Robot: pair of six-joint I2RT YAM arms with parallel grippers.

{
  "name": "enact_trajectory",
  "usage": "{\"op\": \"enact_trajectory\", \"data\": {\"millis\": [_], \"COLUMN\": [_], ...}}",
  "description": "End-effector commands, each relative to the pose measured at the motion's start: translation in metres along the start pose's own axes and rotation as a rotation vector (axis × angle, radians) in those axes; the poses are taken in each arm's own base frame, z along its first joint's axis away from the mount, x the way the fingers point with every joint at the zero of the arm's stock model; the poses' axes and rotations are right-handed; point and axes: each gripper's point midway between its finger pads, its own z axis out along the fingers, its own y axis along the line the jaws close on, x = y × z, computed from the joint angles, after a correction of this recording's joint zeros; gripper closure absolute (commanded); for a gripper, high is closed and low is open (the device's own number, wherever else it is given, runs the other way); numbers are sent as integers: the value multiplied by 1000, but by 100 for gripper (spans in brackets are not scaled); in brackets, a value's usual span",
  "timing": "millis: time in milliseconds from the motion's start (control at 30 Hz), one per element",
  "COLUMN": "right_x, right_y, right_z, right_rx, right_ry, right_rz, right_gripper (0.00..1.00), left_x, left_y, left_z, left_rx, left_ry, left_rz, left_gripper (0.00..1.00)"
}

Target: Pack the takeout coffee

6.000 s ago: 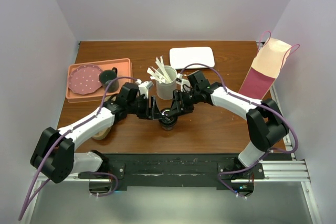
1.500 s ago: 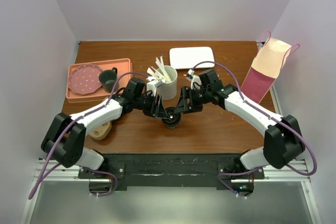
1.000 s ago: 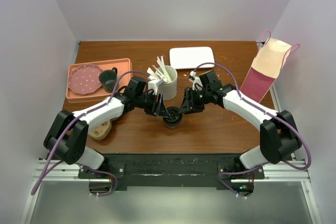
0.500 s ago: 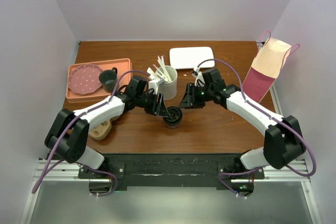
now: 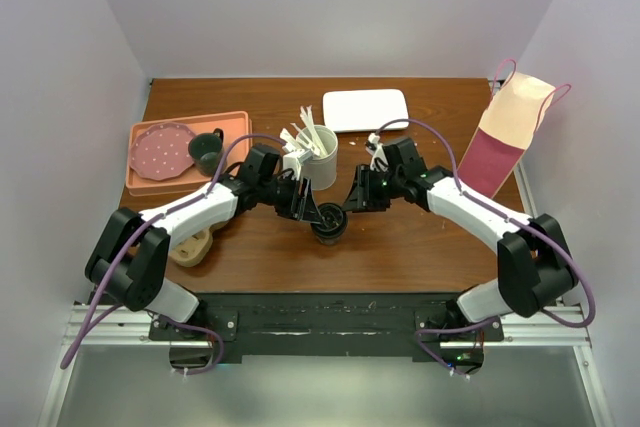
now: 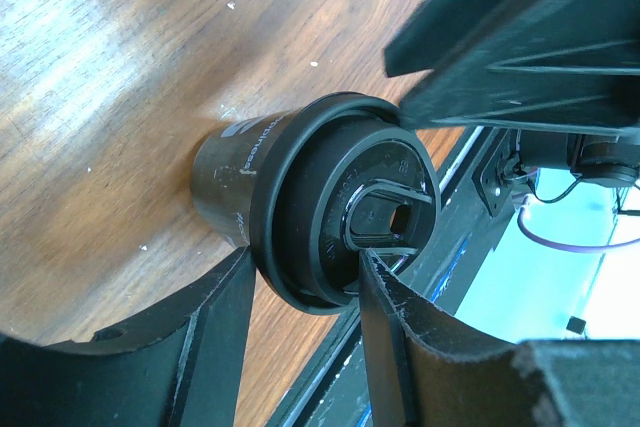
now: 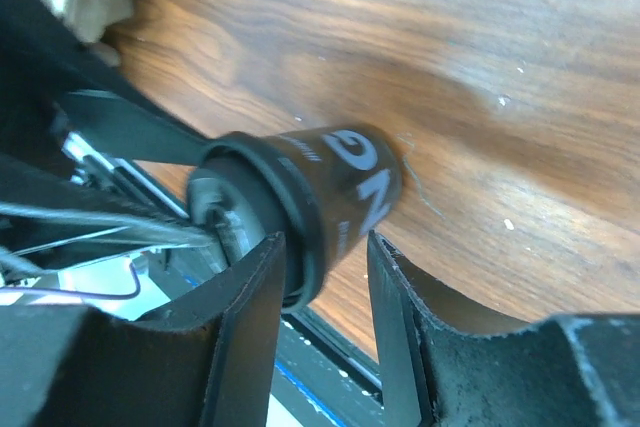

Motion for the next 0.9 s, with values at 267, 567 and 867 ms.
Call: {"op": "enact_trajectory", "data": {"millis": [267,567,867], "right_x": [26,51,18], "right_y": [-36,-68,-33], "right_z": [24,33,15], "right_rx": [56,142,66], "right_ry": [40,81,-5], "right_rz": [32,42,18], "right_gripper": [66,68,64], "left_x": [49,68,78], "left_y": [48,64,66], "left_z": [6,0,-10], "left_rx": [-178,-266,-325], "left_ry": [112,135,146], "left_rz": [-72,-133,-187], "left_gripper": [52,53,53]}}
